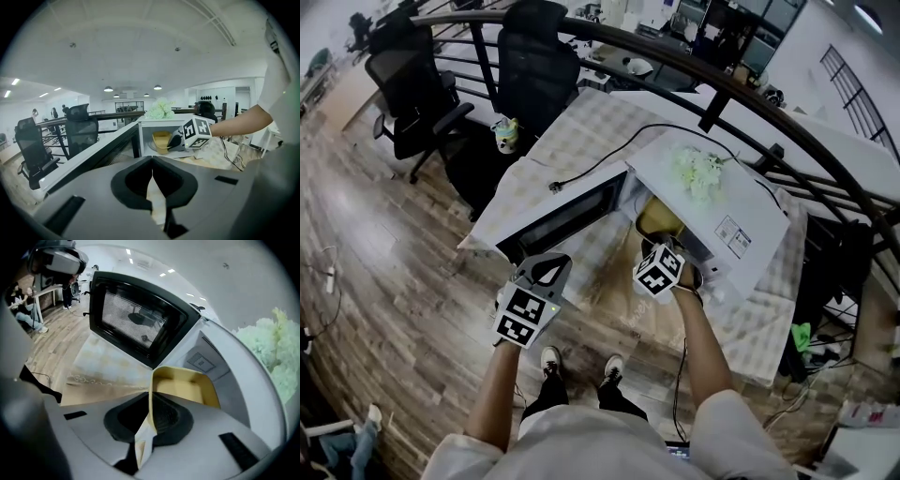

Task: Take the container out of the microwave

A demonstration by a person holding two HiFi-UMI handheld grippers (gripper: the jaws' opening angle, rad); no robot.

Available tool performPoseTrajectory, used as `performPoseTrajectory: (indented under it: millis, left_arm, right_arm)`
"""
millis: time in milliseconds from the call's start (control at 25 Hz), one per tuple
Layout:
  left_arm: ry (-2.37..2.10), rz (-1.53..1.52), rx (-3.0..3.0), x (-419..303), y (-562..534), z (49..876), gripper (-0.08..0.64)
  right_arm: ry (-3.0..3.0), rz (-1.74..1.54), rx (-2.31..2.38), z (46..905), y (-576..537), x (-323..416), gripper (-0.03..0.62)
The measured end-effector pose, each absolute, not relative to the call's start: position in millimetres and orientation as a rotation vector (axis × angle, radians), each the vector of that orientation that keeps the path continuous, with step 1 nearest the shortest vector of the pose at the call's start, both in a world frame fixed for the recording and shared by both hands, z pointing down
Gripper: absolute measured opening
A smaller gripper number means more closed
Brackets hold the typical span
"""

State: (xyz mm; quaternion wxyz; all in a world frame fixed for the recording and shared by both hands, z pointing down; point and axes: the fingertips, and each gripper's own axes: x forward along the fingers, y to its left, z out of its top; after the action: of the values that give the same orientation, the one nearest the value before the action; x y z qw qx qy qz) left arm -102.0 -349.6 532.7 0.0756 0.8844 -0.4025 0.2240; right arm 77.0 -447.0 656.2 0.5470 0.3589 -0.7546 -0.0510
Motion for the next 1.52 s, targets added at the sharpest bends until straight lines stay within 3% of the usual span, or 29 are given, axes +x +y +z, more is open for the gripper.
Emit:
performPoseTrajectory:
  millis: [720,1520]
  left_arm:
    - [-1.284,0.564,2.793,-111.2,-317.8,463.6,0.019]
    - [-1.355,0.344,2.969,-94.9,-284.1,369.1,0.020]
  right_arm:
    - [-2.036,-0.025,0.862,565.8,-349.8,22.7,0.032]
    - [-2.211,-0.183,1.278,385.2,-277.1,66.9,0.032]
